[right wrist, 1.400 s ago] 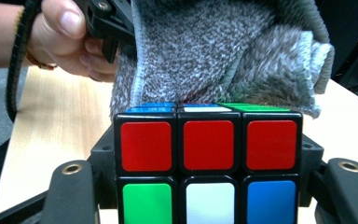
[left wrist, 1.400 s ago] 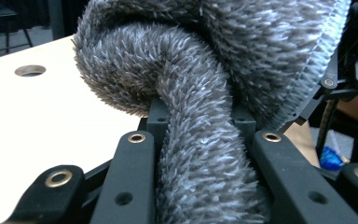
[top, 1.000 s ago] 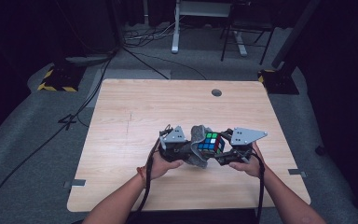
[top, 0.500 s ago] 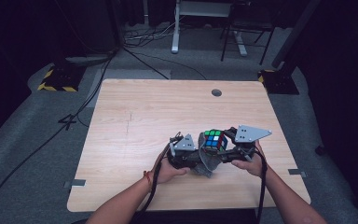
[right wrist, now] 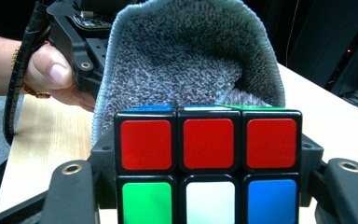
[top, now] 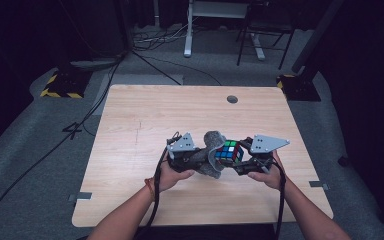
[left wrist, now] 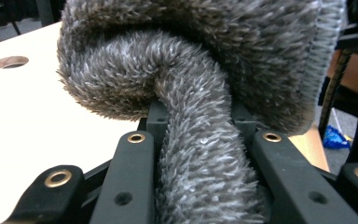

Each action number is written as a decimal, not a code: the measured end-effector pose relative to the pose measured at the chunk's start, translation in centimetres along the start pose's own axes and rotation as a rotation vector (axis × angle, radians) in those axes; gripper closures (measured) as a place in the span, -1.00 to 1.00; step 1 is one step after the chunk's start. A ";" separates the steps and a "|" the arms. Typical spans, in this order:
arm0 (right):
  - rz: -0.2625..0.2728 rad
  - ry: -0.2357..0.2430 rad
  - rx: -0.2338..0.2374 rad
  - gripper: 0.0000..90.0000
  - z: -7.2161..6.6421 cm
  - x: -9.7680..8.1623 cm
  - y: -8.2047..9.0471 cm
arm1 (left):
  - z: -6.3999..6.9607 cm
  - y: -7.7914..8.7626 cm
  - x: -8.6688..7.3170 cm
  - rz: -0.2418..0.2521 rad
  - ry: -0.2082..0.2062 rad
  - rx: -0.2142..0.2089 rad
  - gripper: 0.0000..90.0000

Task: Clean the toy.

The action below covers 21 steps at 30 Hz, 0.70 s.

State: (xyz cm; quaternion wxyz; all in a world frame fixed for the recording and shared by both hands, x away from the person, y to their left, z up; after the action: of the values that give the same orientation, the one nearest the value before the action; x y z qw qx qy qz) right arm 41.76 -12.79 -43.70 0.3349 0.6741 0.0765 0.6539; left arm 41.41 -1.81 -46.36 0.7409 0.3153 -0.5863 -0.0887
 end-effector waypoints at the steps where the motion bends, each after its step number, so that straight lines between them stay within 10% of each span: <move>1: 0.000 0.000 0.000 -0.26 0.0 0.0 0.0 | 0.0 -0.1 -0.1 -0.009 -0.003 0.004 0.57; 8: 0.004 0.009 -0.003 -0.26 -0.3 0.3 -0.3 | 1.3 -3.1 -1.7 -0.123 -0.046 -0.017 0.56; 21: -0.012 -0.011 -0.016 -0.25 0.3 -0.8 0.1 | 0.4 0.6 0.0 -0.019 -0.049 0.023 0.56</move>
State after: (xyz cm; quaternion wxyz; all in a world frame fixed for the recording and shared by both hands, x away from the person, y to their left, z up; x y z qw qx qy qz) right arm 41.85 -13.42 -44.33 0.3445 0.6745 0.0737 0.6488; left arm 40.93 -1.51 -45.96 0.7219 0.3269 -0.6021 -0.0967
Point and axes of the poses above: each handheld gripper's, and its own axes: y roughly backward along the jaws, x roughly out of its top, z roughly to its right, the point moved 9 cm from there along -y, roughly forward along the jaws, and after that the axes turned 13 degrees about -z, right-handed, at the moved point
